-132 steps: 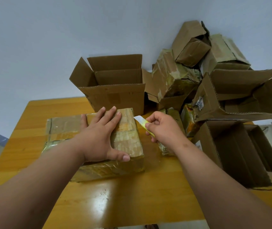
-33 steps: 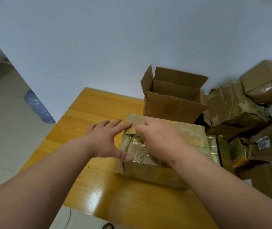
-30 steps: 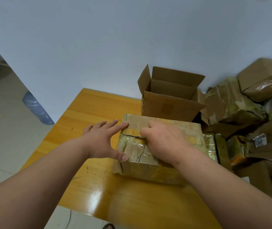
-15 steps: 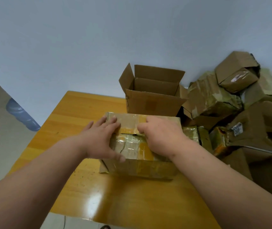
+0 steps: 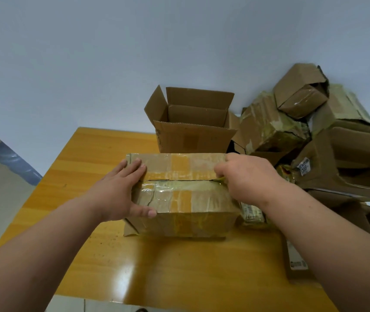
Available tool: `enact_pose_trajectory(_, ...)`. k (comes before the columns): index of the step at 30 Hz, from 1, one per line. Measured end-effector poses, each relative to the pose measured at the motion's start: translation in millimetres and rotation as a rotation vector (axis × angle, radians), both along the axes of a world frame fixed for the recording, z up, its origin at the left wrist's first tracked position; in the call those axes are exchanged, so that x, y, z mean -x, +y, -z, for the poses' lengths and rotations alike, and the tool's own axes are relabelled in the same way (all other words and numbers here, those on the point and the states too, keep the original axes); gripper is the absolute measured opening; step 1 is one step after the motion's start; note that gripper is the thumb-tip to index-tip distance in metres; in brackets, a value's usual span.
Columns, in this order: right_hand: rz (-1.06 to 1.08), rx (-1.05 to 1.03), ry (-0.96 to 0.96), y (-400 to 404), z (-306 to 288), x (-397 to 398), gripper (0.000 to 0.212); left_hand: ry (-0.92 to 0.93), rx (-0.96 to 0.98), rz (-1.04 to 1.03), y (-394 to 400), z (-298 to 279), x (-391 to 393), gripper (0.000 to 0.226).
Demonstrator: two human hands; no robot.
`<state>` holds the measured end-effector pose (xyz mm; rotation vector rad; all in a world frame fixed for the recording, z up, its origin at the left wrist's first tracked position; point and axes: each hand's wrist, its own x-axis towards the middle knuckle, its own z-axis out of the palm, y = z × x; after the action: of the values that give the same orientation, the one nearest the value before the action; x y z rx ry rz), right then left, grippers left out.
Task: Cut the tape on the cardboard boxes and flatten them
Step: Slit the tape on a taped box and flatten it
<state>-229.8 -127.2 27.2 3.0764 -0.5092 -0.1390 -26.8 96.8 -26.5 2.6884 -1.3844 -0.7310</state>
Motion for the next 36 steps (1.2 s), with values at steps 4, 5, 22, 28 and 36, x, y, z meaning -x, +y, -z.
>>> enact_pose_trajectory(4, 0.058, -0.018, -0.005, -16.3, -3.9, 19.7, 0.03, 0.045, 0.01, -0.011, 0.1, 0.2, -2.2, 0.144)
enact_pose_trajectory(5, 0.065, -0.023, -0.014, -19.4, -4.9, 23.8, 0.029, 0.049, 0.009, -0.015, -0.6, -0.1, -2.1, 0.144)
enact_pose_trajectory(22, 0.12, -0.118, -0.078, -30.5, -6.2, 49.5, 0.026, 0.162, 0.042, -0.107, -3.8, -2.4, 9.9, 0.14)
enact_pose_trajectory(28, 0.306, -0.119, -0.125, -50.2, -6.9, 74.1, 0.016, 0.142, 0.059, -0.193, 11.9, 11.9, 11.8, 0.146)
enact_pose_trajectory(36, 0.539, -0.545, -0.341, 14.3, 30.2, 33.8, 0.008, 0.054, 0.157, -0.254, 3.7, 15.8, 26.5, 0.154)
